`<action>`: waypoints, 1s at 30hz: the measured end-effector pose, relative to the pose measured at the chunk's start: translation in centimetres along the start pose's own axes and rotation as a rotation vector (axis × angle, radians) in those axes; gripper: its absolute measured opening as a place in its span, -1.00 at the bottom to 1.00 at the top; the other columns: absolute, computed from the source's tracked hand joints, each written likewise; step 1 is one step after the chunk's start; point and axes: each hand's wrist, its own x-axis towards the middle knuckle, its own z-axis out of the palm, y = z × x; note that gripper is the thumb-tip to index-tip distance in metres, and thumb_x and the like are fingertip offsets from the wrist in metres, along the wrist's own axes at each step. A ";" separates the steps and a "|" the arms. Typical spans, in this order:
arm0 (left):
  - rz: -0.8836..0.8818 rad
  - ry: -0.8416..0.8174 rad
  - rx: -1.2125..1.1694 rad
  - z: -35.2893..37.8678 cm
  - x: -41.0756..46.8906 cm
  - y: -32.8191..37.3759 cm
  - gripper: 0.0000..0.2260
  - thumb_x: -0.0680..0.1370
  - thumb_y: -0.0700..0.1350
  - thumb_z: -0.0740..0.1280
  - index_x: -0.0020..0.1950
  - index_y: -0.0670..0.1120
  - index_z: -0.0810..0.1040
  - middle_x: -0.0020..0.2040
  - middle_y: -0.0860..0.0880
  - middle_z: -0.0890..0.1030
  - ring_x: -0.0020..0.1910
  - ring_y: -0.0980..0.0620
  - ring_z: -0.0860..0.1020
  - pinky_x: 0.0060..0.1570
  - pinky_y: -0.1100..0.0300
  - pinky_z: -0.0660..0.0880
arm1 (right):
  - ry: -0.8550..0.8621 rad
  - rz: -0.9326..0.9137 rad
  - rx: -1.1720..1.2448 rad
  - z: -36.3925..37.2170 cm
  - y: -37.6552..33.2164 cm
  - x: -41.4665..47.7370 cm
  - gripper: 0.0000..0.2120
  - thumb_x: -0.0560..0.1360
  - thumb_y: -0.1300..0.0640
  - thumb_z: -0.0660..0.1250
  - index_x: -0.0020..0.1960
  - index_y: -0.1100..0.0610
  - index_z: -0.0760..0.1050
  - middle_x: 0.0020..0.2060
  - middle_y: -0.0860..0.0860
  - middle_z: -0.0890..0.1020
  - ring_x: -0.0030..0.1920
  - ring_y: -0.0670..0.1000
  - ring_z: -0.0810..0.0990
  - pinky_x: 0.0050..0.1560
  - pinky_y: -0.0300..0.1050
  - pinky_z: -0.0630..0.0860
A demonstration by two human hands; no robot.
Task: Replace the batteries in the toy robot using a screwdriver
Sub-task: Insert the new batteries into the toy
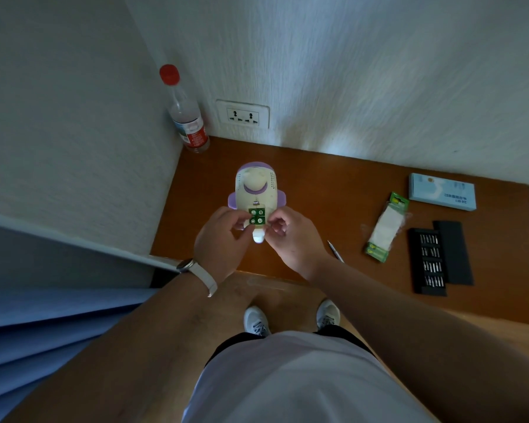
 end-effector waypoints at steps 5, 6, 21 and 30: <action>0.024 -0.006 0.001 -0.2 -0.4 0.3 -0.75 0.56 -0.10 0.42 0.21 -0.13 0.60 0.12 -0.05 0.61 0.04 0.08 0.55 -0.05 0.27 0.51 | 0.001 -0.040 -0.055 -0.3 0.1 -0.2 -0.88 0.52 0.09 0.39 -0.02 0.10 0.49 -0.27 -0.20 0.48 -0.27 -0.19 0.48 -0.32 -0.37 0.35; 0.036 -0.006 0.012 -0.3 -0.5 0.3 -0.75 0.56 -0.10 0.42 0.21 -0.13 0.60 0.13 -0.05 0.61 0.05 0.06 0.56 -0.05 0.26 0.51 | 0.007 -0.054 -0.074 -0.5 0.1 -0.3 -0.87 0.53 0.07 0.38 0.00 0.10 0.49 -0.27 -0.22 0.45 -0.28 -0.21 0.46 -0.32 -0.39 0.31; 0.272 -0.026 0.280 -1.7 -1.8 -0.5 -0.73 0.52 -0.11 0.45 0.21 -0.12 0.61 0.12 -0.08 0.62 0.09 -0.05 0.59 -0.03 0.22 0.45 | -0.071 -0.251 -0.506 -3.0 -0.1 -2.0 -0.66 0.57 -0.09 0.22 0.26 0.04 0.48 0.12 -0.07 0.56 0.10 -0.08 0.48 0.01 -0.21 0.48; 0.476 0.004 0.417 -1.4 -2.5 -0.2 -0.67 0.50 0.01 0.46 0.20 -0.11 0.61 0.18 -0.14 0.64 0.19 -0.15 0.59 0.05 -0.02 0.59 | -0.092 -0.155 -0.592 -4.1 -0.5 -3.6 -0.59 0.60 -0.14 0.15 0.35 0.05 0.43 0.27 -0.04 0.51 0.29 -0.03 0.42 0.24 -0.09 0.39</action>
